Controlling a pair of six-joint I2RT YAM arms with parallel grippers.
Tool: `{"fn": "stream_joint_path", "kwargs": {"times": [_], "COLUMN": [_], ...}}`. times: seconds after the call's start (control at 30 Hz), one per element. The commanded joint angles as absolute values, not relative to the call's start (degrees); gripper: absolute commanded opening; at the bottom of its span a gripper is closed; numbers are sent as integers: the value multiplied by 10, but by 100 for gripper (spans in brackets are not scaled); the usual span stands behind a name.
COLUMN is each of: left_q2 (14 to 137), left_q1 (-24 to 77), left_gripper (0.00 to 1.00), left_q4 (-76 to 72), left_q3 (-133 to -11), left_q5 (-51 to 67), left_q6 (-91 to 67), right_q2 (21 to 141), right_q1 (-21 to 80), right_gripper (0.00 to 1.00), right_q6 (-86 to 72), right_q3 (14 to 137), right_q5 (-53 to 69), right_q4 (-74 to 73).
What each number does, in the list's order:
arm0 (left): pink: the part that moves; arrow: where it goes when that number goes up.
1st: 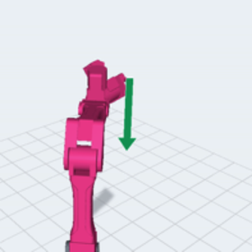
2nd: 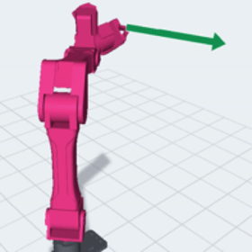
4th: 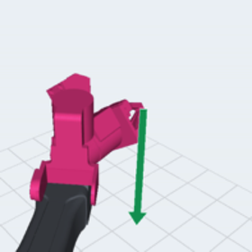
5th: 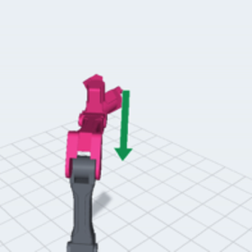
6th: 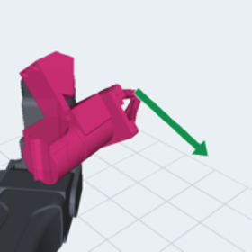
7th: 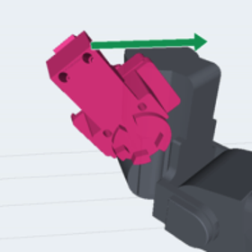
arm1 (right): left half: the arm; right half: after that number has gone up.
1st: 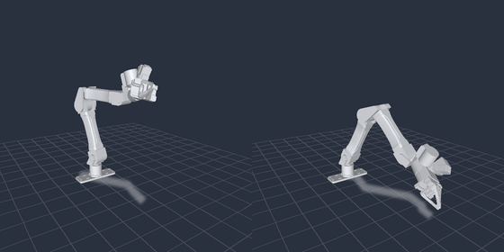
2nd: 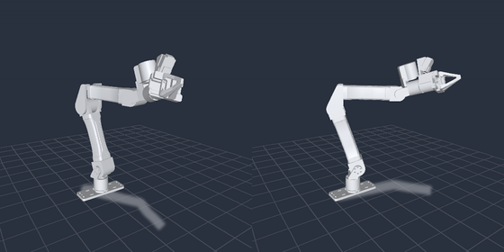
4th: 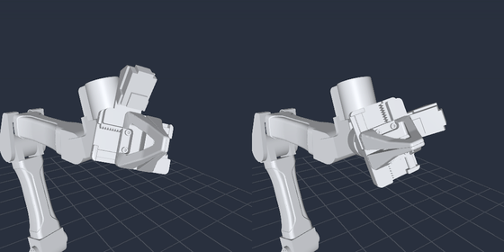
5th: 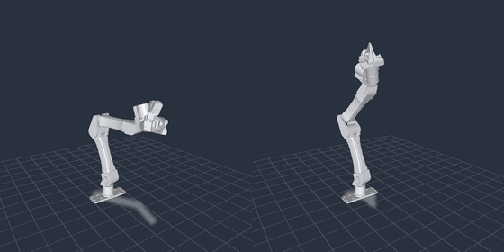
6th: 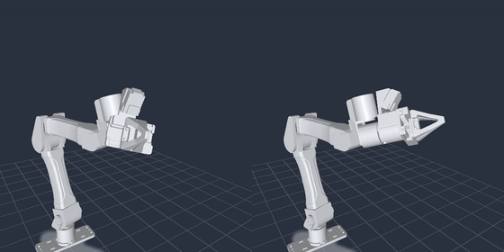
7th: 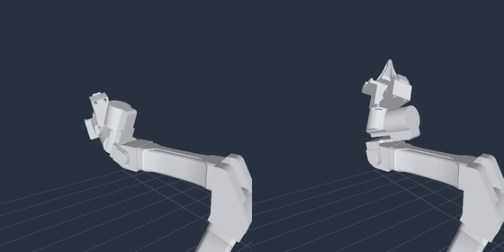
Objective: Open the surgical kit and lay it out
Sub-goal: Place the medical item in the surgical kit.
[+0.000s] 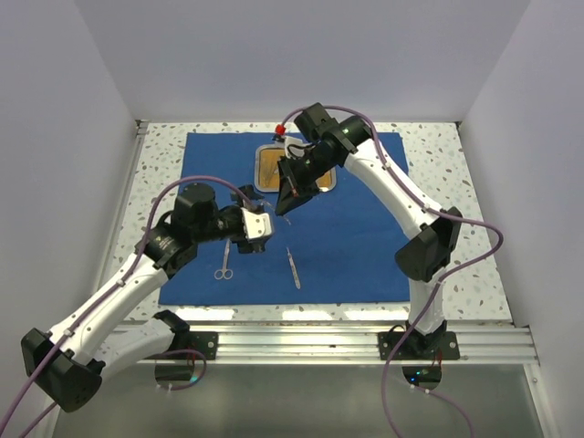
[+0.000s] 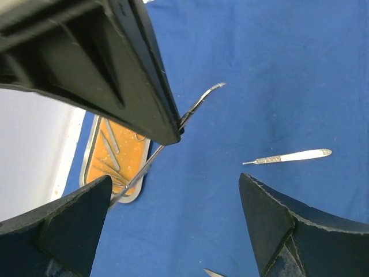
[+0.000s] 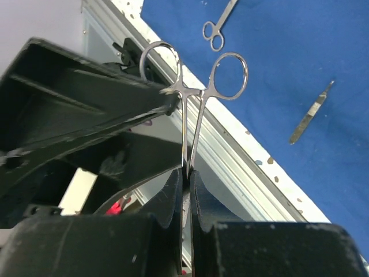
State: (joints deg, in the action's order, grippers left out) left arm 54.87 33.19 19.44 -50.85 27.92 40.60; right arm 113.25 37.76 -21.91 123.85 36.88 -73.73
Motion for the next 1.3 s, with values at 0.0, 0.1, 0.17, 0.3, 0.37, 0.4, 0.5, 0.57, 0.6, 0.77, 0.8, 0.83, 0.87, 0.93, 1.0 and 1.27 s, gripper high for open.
{"fn": "stream_joint_path", "kwargs": {"times": [0.0, 0.1, 0.17, 0.3, 0.37, 0.4, 0.5, 0.57, 0.6, 0.77, 0.8, 0.83, 0.87, 0.93, 1.0, 1.27], "left_q2": [556, 562, 565, 576, 579, 580, 580, 580, 580, 580, 581, 585, 589, 605, 619, 712], "left_q1": [337, 340, 342, 345, 347, 348, 349, 350, 350, 351, 350, 350, 351, 350, 350, 349], "left_gripper": [94, 93, 91, 78, 71, 56, 10, 0, 0, 0, 0, 0, 0, 0, 0, 0], "left_q4": [179, 168, 156, 155, 155, 150, 135, 136, 141, 159, 167, 171, 177, 193, 214, 299], "left_q3": [-501, -498, -500, -504, -499, -498, -493, -493, -494, -505, -510, -522, -529, -553, -569, -646], "left_q5": [285, 272, 263, 245, 245, 243, 220, 209, 200, 197, 199, 200, 198, 186, 174, 141], "left_q6": [426, 430, 434, 445, 446, 446, 432, 429, 428, 409, 400, 380, 369, 314, 269, 6], "right_q2": [1134, 1129, 1127, 1122, 1121, 1122, 1121, 1120, 1120, 1127, 1129, 1133, 1144, 1161, 1190, 1179], "right_q1": [392, 403, 410, 418, 421, 420, 420, 421, 420, 420, 421, 421, 419, 414, 409, 339], "right_gripper": [0, 0, 0, 0, 0, 0, 0, 0, 0, 0, 0, 0, 0, 33, 97, 98], "right_q6": [-230, -236, -238, -243, -244, -245, -245, -244, -245, -245, -246, -247, -249, -252, -265, -339], "right_q3": [1278, 1274, 1273, 1269, 1271, 1272, 1272, 1272, 1271, 1280, 1288, 1295, 1304, 1340, 1393, 1376], "right_q5": [403, 409, 410, 411, 412, 411, 411, 410, 410, 404, 399, 391, 382, 346, 307, 195], "right_q4": [-777, -778, -778, -778, -777, -777, -777, -777, -778, -776, -777, -780, -787, -797, -810, -709]}}
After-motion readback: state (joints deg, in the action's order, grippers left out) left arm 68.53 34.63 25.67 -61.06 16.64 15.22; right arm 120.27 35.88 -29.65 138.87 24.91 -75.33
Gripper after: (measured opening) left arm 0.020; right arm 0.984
